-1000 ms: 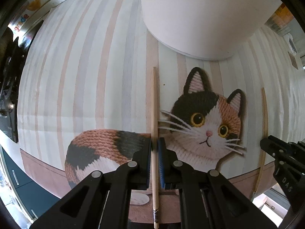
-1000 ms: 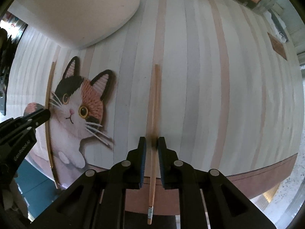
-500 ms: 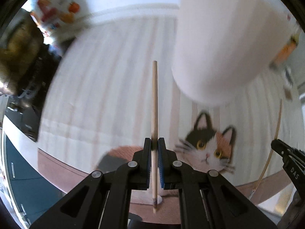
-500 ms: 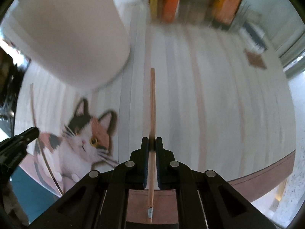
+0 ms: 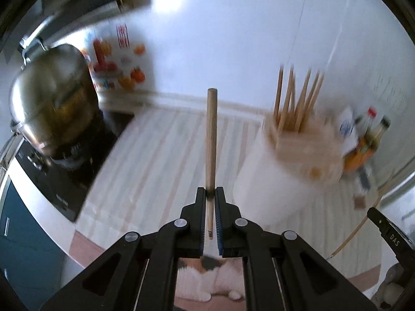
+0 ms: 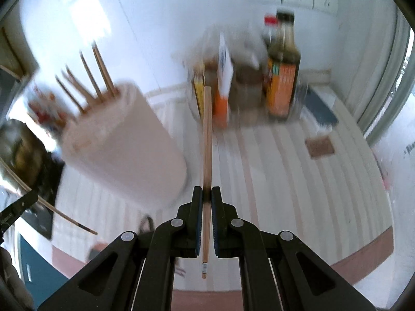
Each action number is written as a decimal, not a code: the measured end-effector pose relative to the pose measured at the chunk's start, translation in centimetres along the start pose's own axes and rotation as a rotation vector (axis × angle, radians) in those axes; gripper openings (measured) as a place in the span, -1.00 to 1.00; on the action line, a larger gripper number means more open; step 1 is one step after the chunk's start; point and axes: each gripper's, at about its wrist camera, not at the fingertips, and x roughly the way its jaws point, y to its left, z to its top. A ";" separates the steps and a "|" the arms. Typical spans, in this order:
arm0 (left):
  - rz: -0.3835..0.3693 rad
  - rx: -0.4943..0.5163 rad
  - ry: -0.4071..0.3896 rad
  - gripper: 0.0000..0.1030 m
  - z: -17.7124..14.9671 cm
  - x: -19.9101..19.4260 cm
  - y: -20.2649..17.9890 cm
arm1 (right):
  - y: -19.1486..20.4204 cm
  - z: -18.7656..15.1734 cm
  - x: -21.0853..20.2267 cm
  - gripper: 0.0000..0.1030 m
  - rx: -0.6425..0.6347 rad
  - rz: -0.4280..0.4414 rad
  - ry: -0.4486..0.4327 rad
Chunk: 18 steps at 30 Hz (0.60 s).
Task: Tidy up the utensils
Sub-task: 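Carry both chopsticks above the beige holder and lower them into it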
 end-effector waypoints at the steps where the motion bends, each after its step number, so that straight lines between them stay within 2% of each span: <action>1: -0.008 -0.011 -0.031 -0.92 1.0 -1.2 0.2 | 0.1 0.9 -0.9 -0.87 0.006 0.010 -0.028; 5: -0.055 -0.052 -0.119 -0.92 4.4 -5.5 0.7 | 0.4 4.7 -4.6 -0.87 0.029 0.059 -0.126; 10: -0.159 -0.111 -0.195 -0.92 8.1 -10.2 1.2 | 0.7 10.9 -9.0 -0.87 0.087 0.183 -0.214; 14: -0.221 -0.134 -0.219 -0.92 10.5 -11.6 0.2 | 1.5 14.8 -9.9 -0.87 0.116 0.235 -0.258; 18: -0.255 -0.130 -0.214 -0.92 11.9 -10.9 -1.3 | 2.6 17.7 -8.7 -0.87 0.138 0.270 -0.272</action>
